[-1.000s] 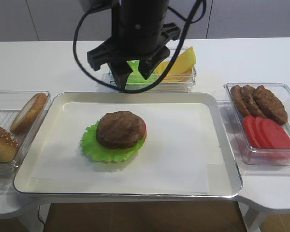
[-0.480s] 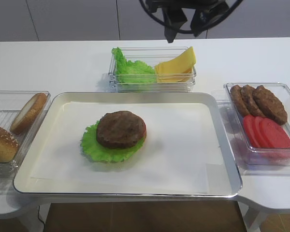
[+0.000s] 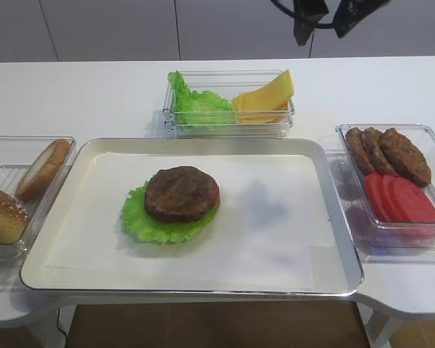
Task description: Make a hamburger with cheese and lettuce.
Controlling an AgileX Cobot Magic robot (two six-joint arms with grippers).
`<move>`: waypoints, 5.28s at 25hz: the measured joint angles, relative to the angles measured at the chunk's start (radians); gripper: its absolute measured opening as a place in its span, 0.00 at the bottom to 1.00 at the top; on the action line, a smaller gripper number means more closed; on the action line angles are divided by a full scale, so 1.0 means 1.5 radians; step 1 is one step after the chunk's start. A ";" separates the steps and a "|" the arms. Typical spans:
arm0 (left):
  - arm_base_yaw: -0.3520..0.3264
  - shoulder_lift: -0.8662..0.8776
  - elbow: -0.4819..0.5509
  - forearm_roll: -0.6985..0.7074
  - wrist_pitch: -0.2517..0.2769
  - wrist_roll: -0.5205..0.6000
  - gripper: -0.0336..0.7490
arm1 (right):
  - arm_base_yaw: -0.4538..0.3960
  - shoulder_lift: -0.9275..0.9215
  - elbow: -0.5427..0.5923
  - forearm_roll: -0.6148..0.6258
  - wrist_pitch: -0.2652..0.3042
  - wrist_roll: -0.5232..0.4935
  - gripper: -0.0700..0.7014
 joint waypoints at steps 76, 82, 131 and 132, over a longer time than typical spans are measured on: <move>0.000 0.000 0.000 0.000 0.000 0.000 0.47 | -0.281 -1.082 0.808 0.071 -0.052 -0.130 0.64; 0.000 0.000 0.000 0.000 0.000 0.000 0.47 | -0.291 -1.126 0.859 0.086 -0.064 -0.134 0.64; 0.000 0.000 0.000 0.000 0.000 0.000 0.47 | -0.311 -1.167 0.882 0.101 -0.070 -0.123 0.64; 0.000 0.000 0.000 0.000 0.000 0.000 0.47 | -0.311 -1.167 0.882 0.101 -0.070 -0.123 0.64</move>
